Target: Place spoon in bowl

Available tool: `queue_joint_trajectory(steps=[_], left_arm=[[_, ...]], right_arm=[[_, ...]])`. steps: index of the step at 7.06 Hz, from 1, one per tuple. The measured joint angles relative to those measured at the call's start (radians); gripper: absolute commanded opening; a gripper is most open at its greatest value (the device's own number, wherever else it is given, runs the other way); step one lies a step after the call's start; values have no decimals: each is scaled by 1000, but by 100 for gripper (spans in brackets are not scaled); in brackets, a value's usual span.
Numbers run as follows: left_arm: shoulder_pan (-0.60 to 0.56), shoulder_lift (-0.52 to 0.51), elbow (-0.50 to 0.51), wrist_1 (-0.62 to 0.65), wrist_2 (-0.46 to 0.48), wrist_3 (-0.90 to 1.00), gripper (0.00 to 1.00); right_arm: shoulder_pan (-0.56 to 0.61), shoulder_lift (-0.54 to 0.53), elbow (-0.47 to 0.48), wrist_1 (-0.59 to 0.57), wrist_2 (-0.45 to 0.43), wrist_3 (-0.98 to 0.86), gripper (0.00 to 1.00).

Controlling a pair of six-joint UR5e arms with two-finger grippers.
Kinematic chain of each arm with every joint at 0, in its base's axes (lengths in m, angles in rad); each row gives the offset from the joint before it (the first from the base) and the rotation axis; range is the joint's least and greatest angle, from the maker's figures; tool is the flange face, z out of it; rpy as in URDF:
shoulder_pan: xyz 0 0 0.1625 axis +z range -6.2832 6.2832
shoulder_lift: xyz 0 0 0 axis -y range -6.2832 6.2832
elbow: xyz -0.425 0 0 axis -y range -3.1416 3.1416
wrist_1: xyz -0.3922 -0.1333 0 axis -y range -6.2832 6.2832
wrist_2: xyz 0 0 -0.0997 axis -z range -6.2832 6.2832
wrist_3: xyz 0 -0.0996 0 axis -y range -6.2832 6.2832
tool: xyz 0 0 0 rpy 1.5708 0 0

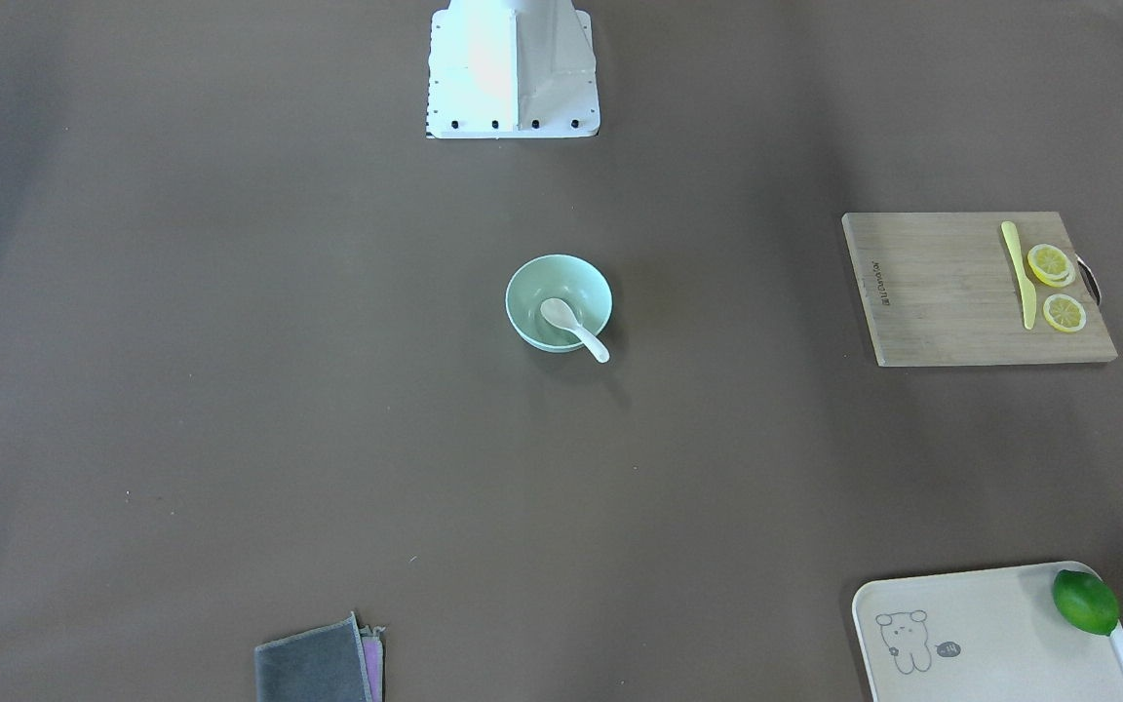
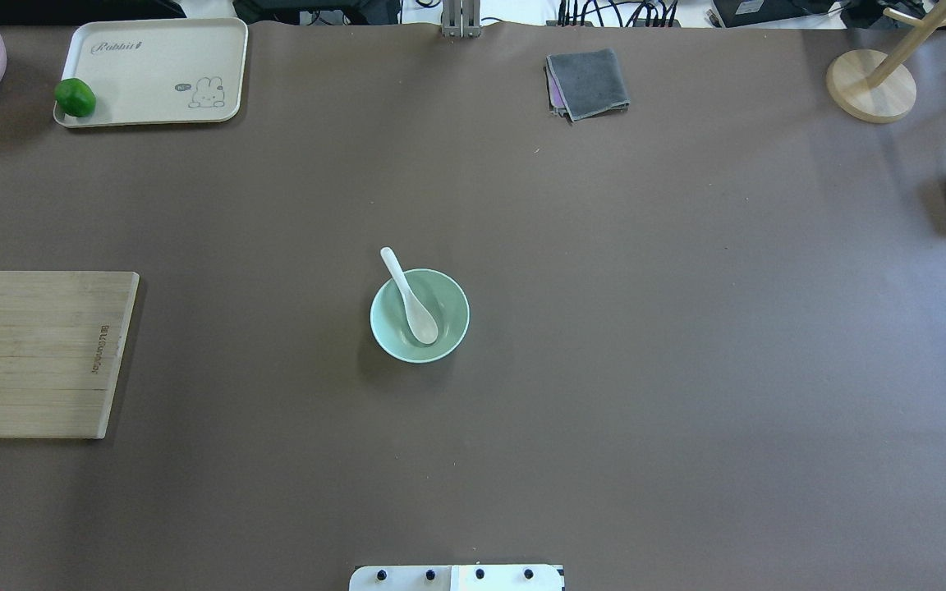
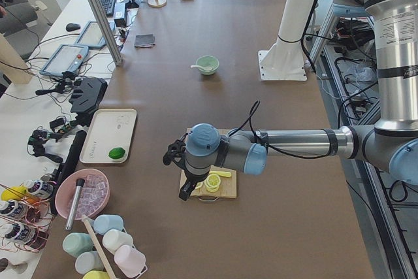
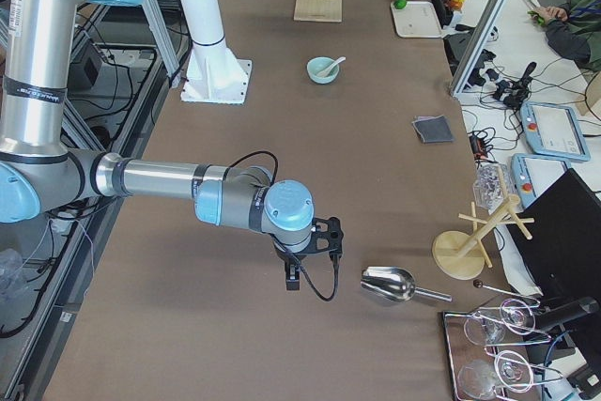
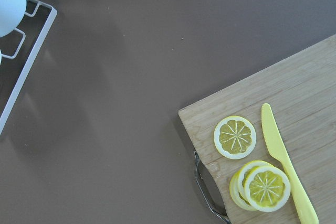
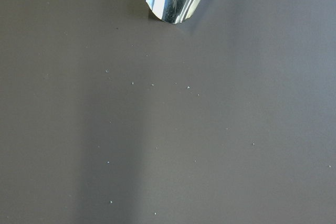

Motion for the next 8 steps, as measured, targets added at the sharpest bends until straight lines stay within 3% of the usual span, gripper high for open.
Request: queue_joint_trajectory(steps=[2, 3, 8], left_arm=[[-10, -11, -67, 220, 0, 2, 98], [-16, -11, -97, 265, 2, 5, 98], [-37, -21, -127, 278, 11, 10, 98]], right_arm=[[-1, 0, -1, 0, 0, 1, 100], [-1, -3, -1, 0, 0, 3, 100], [-1, -18, -13, 0, -5, 3, 100]])
